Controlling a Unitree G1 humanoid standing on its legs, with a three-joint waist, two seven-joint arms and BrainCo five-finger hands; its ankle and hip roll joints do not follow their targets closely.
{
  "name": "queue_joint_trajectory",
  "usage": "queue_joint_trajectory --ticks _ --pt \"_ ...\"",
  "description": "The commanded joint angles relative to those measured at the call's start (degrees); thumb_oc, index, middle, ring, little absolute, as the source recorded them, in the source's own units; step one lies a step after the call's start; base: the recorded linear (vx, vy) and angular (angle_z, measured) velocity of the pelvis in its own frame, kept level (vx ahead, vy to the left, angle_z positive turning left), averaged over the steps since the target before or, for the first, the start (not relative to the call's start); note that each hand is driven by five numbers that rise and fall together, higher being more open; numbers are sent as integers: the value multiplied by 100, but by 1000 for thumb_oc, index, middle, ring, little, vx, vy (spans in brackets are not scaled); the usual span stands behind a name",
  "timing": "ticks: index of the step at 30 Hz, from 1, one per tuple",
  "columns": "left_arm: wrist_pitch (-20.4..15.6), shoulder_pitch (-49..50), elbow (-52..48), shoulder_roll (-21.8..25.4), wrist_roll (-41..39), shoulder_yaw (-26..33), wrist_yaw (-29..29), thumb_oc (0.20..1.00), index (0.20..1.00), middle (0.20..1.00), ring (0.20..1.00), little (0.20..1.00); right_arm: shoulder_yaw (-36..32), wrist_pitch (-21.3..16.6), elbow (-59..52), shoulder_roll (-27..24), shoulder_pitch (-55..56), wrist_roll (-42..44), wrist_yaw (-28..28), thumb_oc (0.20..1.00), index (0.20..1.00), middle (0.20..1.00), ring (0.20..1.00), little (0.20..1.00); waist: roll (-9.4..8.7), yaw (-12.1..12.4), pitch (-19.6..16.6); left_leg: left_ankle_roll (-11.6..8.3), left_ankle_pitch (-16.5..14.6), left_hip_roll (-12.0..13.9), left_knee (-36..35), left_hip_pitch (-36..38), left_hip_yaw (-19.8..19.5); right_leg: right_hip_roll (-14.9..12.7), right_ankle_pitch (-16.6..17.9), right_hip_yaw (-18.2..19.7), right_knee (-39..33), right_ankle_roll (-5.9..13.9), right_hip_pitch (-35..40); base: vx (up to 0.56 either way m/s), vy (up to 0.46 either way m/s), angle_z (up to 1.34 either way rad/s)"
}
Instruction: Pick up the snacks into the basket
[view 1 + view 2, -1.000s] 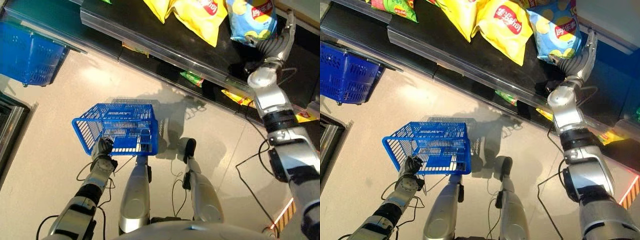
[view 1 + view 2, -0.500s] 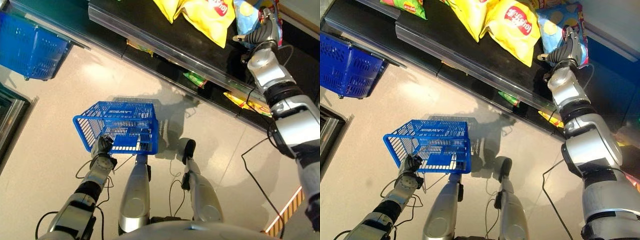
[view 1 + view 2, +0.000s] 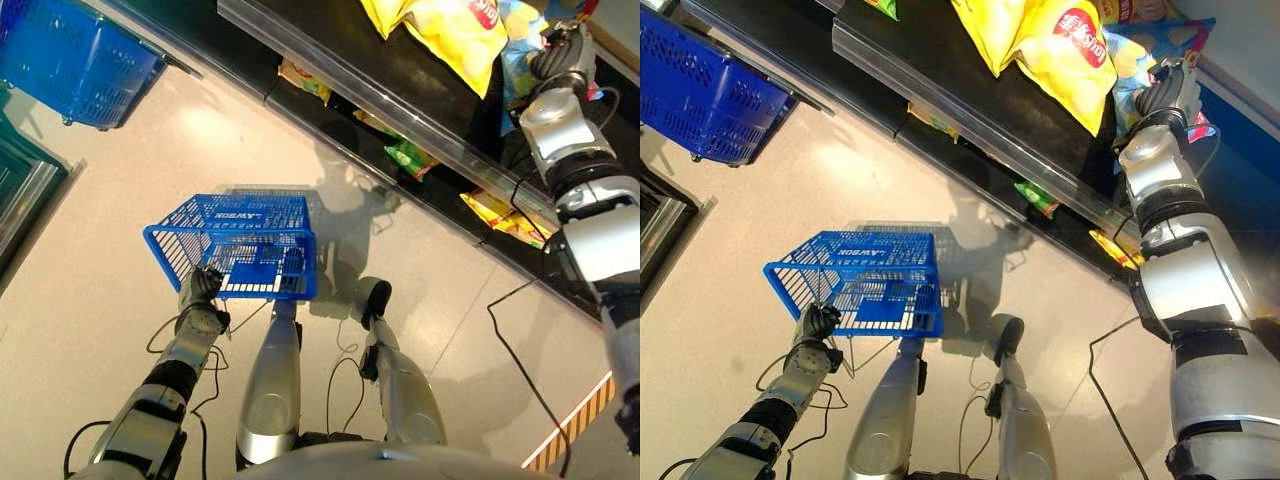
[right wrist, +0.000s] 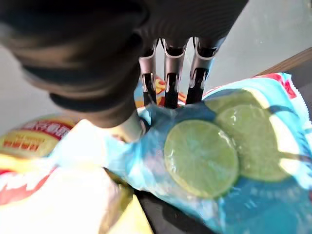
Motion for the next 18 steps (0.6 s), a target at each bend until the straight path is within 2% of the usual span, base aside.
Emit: queue_joint_trajectory --ticks 1,4,7,13,18 --pt "130 572 70 283 227 -421 113 200 200 200 200 200 -132 -142 -273 139 321 52 195 200 200 200 200 200 225 412 220 101 -371 -503 -108 195 139 -310 123 81 142 541 37 -9 34 3" --pt "126 641 -113 234 257 -394 113 200 200 200 200 200 -431 -203 -461 208 822 11 -33 200 200 200 200 200 326 388 246 101 -378 -510 -116 206 178 -334 133 102 128 545 21 -25 45 3" --pt "157 603 -140 207 316 -370 136 200 200 200 200 200 -689 -251 -815 339 1294 -5 -190 200 200 200 200 200 354 337 241 103 -385 -516 -117 223 206 -332 138 126 120 538 20 0 0 0" --pt "208 556 -151 156 350 -153 174 200 200 200 200 200 -1704 -510 -1798 557 2521 731 -496 200 200 200 200 200 343 143 207 116 -426 -498 -107 278 257 -325 112 150 137 522 20 -5 2 0" --pt "275 538 -139 187 395 -6 143 200 200 200 200 200 -2223 -605 -2485 530 3281 878 -656 200 200 200 200 200 316 -6 176 124 -442 -496 -107 330 303 -297 101 204 161 498 9 -31 -8 -5"
